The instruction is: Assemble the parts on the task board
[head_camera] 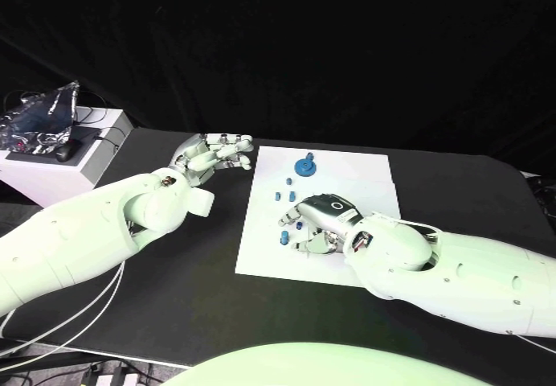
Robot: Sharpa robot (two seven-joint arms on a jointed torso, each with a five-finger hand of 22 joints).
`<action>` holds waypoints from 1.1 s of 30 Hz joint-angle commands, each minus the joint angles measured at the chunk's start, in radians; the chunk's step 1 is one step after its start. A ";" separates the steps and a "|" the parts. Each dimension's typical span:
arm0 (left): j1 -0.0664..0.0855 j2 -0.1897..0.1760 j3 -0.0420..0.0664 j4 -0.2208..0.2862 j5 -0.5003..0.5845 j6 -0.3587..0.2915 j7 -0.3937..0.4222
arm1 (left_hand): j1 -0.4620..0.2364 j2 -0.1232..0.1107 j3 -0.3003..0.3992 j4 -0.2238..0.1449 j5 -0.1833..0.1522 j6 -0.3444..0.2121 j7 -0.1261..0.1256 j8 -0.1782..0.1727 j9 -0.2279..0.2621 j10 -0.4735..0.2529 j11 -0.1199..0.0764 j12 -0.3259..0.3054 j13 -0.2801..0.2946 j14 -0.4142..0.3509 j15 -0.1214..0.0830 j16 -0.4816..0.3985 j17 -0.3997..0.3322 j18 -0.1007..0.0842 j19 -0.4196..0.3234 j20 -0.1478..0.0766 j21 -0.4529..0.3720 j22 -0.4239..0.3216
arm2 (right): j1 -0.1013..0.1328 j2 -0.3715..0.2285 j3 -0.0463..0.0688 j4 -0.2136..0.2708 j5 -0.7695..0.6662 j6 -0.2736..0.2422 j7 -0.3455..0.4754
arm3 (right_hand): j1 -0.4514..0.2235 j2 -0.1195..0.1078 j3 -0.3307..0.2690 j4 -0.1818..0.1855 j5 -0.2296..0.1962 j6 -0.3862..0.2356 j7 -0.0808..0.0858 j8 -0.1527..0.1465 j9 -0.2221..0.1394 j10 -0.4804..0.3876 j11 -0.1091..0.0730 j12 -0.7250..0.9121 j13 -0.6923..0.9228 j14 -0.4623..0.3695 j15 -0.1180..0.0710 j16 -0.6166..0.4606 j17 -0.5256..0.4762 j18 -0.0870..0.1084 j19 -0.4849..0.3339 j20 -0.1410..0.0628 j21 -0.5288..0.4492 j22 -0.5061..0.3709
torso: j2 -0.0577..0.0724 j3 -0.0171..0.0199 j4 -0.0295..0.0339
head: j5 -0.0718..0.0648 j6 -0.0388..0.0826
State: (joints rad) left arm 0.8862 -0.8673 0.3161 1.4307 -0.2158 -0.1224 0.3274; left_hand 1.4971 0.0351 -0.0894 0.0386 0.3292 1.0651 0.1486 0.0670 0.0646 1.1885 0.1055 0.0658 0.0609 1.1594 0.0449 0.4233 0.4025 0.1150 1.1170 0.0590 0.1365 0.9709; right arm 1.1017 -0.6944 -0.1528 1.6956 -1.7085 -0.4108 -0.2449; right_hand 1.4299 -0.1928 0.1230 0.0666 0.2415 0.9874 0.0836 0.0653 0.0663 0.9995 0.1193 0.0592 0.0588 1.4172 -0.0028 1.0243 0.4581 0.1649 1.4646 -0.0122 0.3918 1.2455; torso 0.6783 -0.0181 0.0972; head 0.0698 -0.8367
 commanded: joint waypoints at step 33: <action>-0.014 0.003 0.000 -0.002 0.017 0.012 0.008 | -0.001 0.005 0.006 -0.002 0.000 -0.002 -0.001 -0.004 0.001 -0.009 -0.002 -0.002 0.001 -0.004 0.003 -0.003 -0.001 -0.002 0.006 -0.003 -0.007 0.014 | 0.129 -0.412 0.003 0.114 0.539 0.308 -0.374 | -0.325 0.180 -0.345 0.182 0.134 0.114 -0.036 0.117 0.528 0.347 -0.156 0.817 1.178 0.019 -0.093 0.185 0.443 -0.080 0.066 -0.097 0.555 0.186 | -0.011 0.0013 -0.0228 | -0.138 0.050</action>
State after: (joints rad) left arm 0.8740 -0.8669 0.3151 1.4267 -0.2072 -0.1217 0.3269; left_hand 1.5013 0.0393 -0.0879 0.0370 0.3292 1.0651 0.1486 0.0670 0.0646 1.1849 0.1018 0.0658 0.0609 1.1594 0.0449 0.4234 0.4027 0.1150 1.1205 0.0553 0.1326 0.9839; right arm 1.2331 -1.1047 -0.1494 1.8042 -1.0973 -0.1977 -0.5027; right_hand 1.1130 -0.0136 -0.2224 0.2443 0.3776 1.0930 0.0464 0.1865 0.5893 1.3396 -0.0348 0.8791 1.2336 1.4315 -0.0964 1.2132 0.8975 0.0988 1.4596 -0.1006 0.9446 1.3080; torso 0.6682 -0.0164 0.0756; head -0.0632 -0.7829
